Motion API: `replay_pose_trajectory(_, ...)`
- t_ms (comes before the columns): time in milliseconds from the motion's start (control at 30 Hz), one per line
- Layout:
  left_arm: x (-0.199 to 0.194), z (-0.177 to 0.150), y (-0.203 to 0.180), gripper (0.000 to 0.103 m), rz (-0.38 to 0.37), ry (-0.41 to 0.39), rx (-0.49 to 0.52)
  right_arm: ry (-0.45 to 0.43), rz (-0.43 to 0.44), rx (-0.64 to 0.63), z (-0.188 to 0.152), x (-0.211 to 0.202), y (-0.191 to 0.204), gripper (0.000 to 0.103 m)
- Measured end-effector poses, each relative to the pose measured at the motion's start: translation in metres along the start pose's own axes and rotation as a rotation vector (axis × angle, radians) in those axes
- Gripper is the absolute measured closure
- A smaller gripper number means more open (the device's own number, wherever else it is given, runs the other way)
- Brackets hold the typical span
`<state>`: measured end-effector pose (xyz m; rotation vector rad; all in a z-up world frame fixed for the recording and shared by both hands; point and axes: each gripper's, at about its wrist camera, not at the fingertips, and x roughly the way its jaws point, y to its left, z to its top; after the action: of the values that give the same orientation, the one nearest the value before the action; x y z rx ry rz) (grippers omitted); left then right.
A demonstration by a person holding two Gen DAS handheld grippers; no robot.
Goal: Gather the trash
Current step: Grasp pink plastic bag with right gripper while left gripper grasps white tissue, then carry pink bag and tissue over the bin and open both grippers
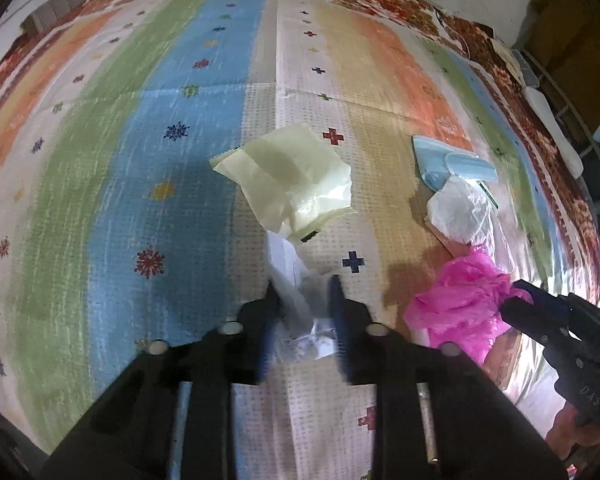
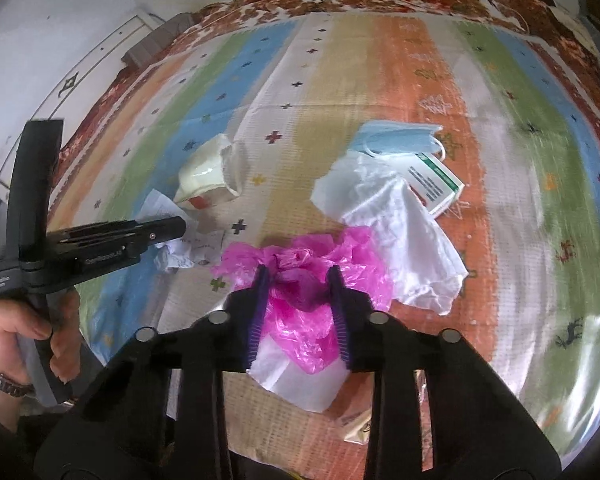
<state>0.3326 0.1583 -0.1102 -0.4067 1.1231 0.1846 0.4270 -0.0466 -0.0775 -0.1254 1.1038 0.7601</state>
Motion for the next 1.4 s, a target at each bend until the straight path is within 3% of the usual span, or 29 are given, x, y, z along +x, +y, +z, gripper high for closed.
replay_pose_trajectory(100, -0.007, 0.001, -0.004, 0.096, 0.007, -0.009, 0.0, -0.005, 0.01, -0.001, 0.0, -0.005, 0.005, 0.084)
replay_pose_trajectory(433, -0.044, -0.002, -0.008, 0.097, -0.017, -0.046, -0.022, -0.041, 0.008, -0.001, -0.006, -0.04, 0.014, 0.088)
replay_pose_trajectory(700, -0.077, -0.012, -0.017, 0.097, -0.08, -0.08, -0.027, -0.078, 0.01, -0.003, -0.017, -0.073, 0.023, 0.088)
replay_pose_trajectory(1067, -0.117, -0.037, -0.038, 0.097, -0.168, -0.114, -0.02, -0.121, 0.013, 0.013, -0.035, -0.116, 0.025, 0.088)
replay_pose_trajectory(1400, -0.143, -0.061, -0.048, 0.097, -0.202, -0.131, -0.003, -0.134, 0.006, 0.004, -0.059, -0.141, 0.035, 0.088)
